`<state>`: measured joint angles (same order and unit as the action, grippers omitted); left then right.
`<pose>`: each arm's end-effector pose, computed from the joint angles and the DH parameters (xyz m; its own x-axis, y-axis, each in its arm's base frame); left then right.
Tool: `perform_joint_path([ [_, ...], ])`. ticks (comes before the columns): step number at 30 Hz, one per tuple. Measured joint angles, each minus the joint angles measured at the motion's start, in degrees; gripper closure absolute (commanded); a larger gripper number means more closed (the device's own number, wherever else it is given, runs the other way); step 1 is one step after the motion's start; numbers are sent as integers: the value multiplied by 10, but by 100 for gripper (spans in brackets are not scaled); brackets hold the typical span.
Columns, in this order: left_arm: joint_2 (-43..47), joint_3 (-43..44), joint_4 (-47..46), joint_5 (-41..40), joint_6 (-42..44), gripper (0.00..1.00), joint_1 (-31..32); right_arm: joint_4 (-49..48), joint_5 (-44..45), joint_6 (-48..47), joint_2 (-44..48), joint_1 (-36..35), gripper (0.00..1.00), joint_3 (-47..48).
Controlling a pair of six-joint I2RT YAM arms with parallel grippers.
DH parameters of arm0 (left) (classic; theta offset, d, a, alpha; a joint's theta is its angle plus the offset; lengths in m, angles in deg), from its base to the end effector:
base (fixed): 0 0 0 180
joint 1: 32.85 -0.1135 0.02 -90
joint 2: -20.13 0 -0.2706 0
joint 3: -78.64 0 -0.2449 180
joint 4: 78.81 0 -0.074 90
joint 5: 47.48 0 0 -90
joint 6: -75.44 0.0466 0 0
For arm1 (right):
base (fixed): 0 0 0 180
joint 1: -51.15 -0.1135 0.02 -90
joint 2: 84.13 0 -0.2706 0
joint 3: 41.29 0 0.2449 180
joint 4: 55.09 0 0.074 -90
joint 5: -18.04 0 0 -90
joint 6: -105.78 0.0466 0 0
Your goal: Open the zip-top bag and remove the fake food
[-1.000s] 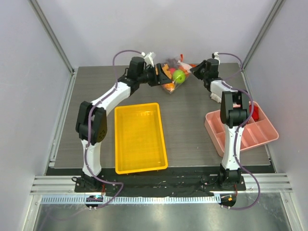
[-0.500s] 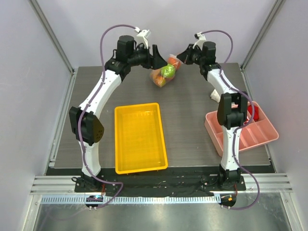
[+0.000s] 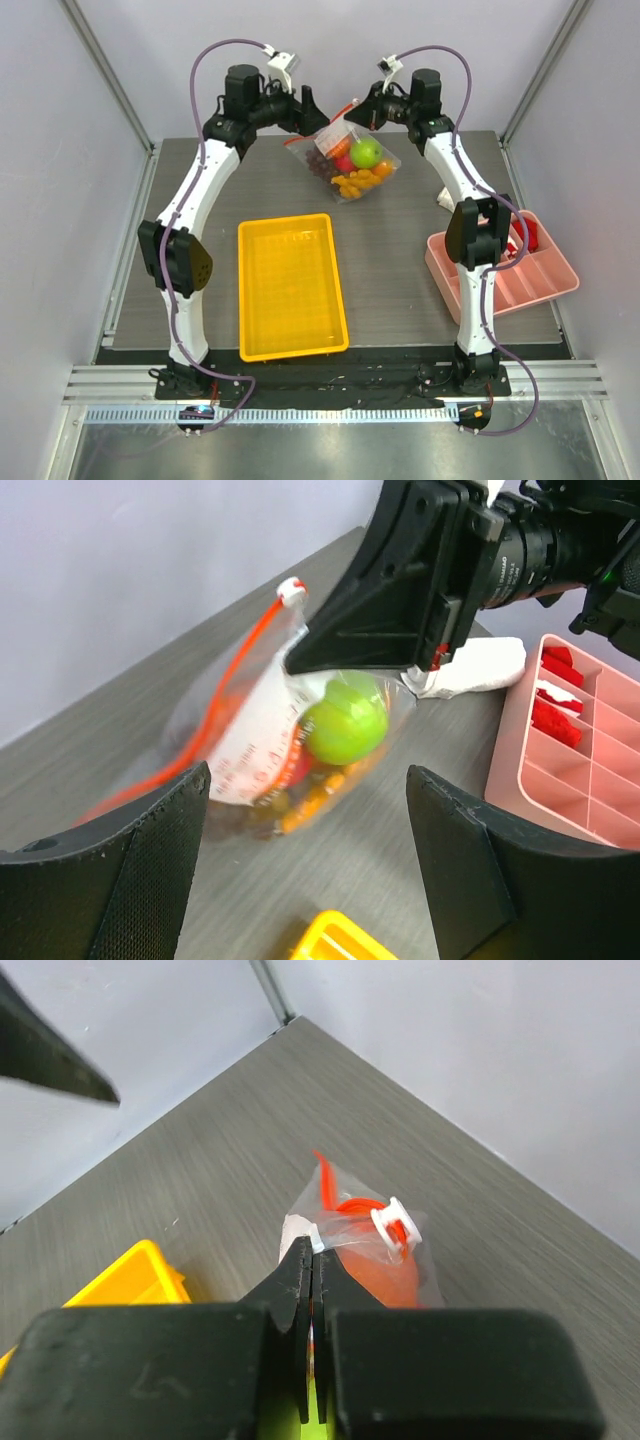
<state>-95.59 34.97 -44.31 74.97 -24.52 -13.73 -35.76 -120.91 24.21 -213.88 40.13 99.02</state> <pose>0.4422 -0.1798 0.4163 -0.3563 -0.0309 -0.9338 0.7177 0.6309 -0.2948 0.5205 0.1372 0.3505 -0.2737 0.0448 -0.9608 -0.8259 0.5010 0.2586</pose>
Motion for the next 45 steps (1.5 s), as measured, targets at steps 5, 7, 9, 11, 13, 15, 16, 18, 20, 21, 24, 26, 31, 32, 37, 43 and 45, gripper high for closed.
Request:
perform_joint_path([
  [5,-28,14,-16,71,20,20,-30,5,-39,-9,0,-2,99,0],
  [7,-47,17,-24,106,29,20,-37,5,-57,-11,0,-4,99,0],
  [9,-74,26,-34,142,38,19,-43,5,-73,-12,0,-5,99,-1],
  [11,-99,32,-47,176,45,17,-45,1,-91,-18,2,-8,98,-11],
  [13,-123,33,-68,210,45,14,-45,2,-101,-25,7,-10,99,-25],
  [15,-146,33,-106,241,29,14,-44,1,-114,-30,10,-11,99,-37],
  [16,-156,33,-127,254,19,14,-43,2,-121,-32,12,-12,98,-43],
  [18,-174,33,-181,278,-15,14,-41,3,-136,-37,16,-12,99,-51],
  [20,-187,33,-223,297,-44,18,-40,3,-148,-41,21,-12,99,-57],
  [21,-193,33,-242,305,-56,19,-38,4,-153,-43,24,-12,98,-61],
  [24,-200,31,-274,315,-77,37,-37,7,-163,-52,28,-12,99,-65],
  [26,-200,29,-287,326,-82,49,-37,7,-166,-56,29,-12,99,-66],
  [31,-200,28,-314,352,-104,60,-37,14,-175,-66,42,-10,99,-84],
  [32,-200,28,-326,358,-116,61,-37,16,-177,-69,45,-10,98,-90],
  [37,-201,18,-430,377,-215,63,-41,36,-182,-91,60,-11,98,-104],
  [43,-207,22,-494,383,-286,59,-38,49,-183,-107,64,-12,98,-106],
  [45,-212,22,-505,387,-298,58,-37,52,-183,-110,64,-13,99,-106],
])
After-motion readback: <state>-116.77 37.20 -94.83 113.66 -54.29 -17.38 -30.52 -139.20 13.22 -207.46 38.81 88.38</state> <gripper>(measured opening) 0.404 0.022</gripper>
